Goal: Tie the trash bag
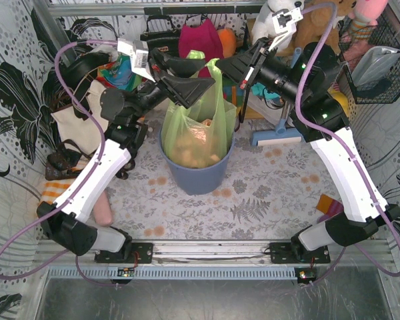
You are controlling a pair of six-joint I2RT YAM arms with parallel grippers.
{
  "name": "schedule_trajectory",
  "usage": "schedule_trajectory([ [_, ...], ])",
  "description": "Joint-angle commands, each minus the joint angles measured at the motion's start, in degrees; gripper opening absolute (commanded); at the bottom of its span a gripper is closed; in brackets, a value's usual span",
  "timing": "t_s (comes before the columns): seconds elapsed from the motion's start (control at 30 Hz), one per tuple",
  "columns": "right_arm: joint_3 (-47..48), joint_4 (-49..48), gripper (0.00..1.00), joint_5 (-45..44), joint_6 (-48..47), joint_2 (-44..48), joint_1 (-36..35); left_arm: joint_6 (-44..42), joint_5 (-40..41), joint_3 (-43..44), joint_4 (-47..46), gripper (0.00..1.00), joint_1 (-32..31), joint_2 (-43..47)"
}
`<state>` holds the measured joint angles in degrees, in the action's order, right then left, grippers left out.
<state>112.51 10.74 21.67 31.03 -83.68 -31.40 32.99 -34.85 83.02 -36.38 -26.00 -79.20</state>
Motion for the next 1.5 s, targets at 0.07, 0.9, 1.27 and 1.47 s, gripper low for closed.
schedule_trajectory([
  [0.07, 1.3, -4.4, 0.0, 1.8, 1.8, 0.6, -0.2, -1.6, -0.3, 2.7, -5.2, 0.78, -1.3, -2.4],
  [0.9, -5.6, -6.4, 0.0, 2.8, 2.4, 3.9, -0.2, -9.6, 5.2, -5.9, -17.0, 0.28, -3.5, -2.0],
  [1.27, -5.6, -6.3, 0.0, 2.9, 2.2, 4.0, -0.2, -8.9, 5.5, -5.9, -17.2, 0.14, -3.5, -2.1],
  [1.47, -5.5, -6.3, 0.0, 2.7, 1.9, 4.3, -0.2, -8.4, 4.9, -5.4, -16.9, 0.0, -3.6, -2.2],
])
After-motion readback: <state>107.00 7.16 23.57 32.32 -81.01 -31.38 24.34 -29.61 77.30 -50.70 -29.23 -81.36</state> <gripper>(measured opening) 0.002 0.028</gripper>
